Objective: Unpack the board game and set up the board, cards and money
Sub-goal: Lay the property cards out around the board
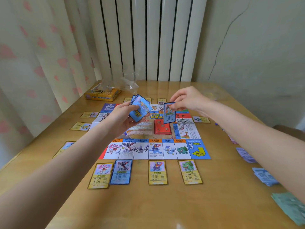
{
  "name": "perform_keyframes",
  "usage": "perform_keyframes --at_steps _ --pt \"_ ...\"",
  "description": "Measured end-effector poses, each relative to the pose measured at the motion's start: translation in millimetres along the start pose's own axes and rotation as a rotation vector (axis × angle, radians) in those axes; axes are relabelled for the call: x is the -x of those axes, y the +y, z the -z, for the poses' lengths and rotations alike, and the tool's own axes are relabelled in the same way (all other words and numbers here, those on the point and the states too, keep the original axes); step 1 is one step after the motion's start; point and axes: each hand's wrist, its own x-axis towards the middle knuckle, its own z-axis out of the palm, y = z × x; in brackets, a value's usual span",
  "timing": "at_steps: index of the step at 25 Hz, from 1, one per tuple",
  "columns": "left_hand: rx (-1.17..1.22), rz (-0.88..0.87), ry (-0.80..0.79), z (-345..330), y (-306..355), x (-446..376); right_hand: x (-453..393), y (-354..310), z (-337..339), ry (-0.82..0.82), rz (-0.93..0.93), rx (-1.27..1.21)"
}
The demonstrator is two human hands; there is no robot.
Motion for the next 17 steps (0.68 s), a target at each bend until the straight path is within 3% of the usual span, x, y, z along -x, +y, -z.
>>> perform_keyframes --at_steps 7,10,17 --pt "0.063 0.015 -0.008 -14.3 3.9 -9.8 -11.3 -1.0 16.6 0.15 0.051 -0.158" --pt "-0.016 -0.036 -0.058 -31.2 12.1 -17.1 -20.9 -5.5 24.9 0.212 0.087 -0.182" --pt "-0.094 -0.061 -0.124 -64.5 14.3 -27.9 -31.7 -4.8 24.8 0.157 0.084 -0.281"
